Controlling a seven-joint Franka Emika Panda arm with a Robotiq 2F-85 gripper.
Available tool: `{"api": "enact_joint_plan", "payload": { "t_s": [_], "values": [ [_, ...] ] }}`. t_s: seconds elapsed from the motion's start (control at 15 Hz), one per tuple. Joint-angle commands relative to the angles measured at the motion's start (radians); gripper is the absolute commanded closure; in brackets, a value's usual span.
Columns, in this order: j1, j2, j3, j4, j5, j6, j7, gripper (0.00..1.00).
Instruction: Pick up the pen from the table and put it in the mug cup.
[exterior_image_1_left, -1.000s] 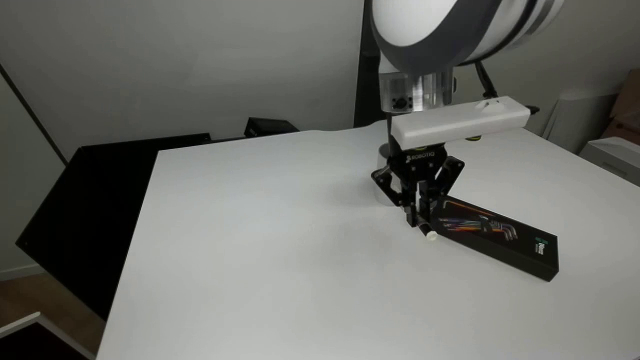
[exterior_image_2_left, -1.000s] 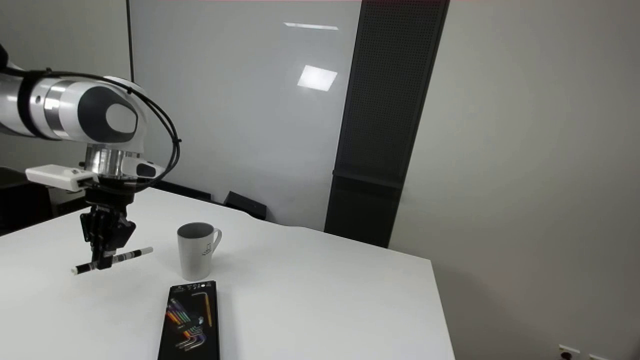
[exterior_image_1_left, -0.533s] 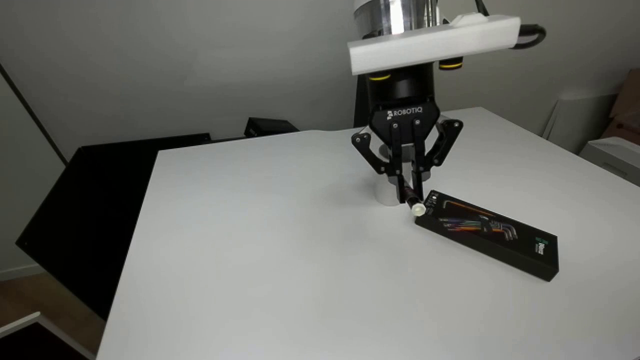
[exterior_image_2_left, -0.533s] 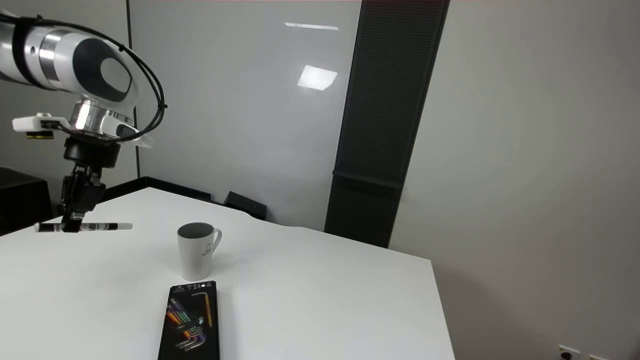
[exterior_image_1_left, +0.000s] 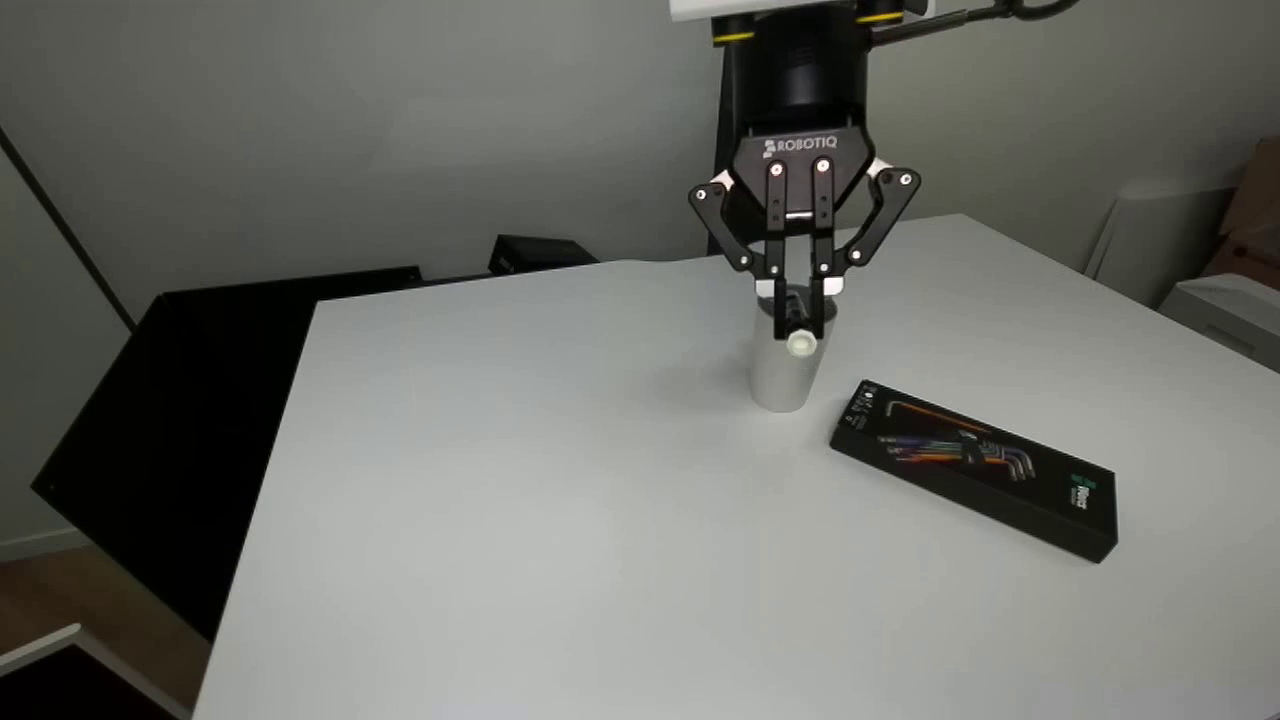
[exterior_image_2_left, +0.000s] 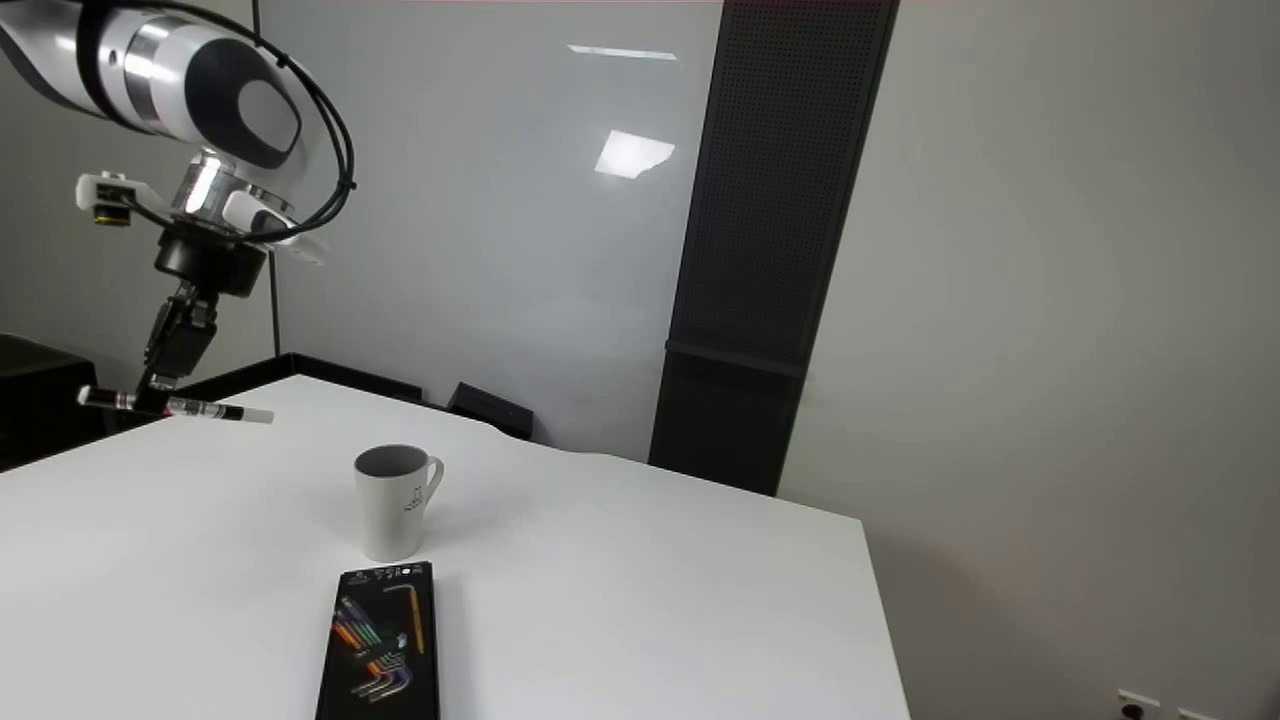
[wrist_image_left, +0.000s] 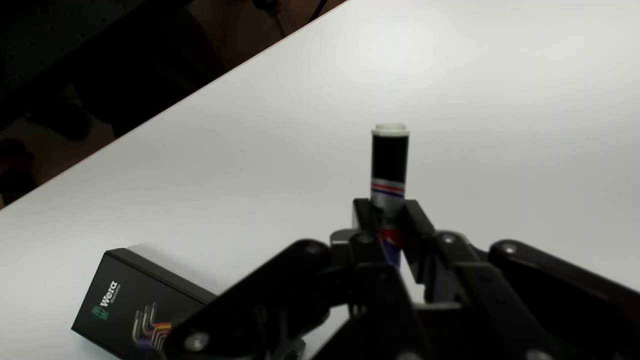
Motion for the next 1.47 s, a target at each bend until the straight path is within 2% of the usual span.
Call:
{"api": "enact_joint_plan", "payload": {
  "t_s": [0.0, 0.73, 1.4],
  "values": [
    [-0.057, 0.021, 0.008, 0.090, 0.080, -0.043, 0.017, 0.93],
    [-0.241, 0.099, -0.007, 0.169, 0.469, -0.013, -0.008, 0.93],
    [-0.301, 0.175, -0.032, 0.133, 0.748, 0.107, -0.072, 0.93]
  ]
}}
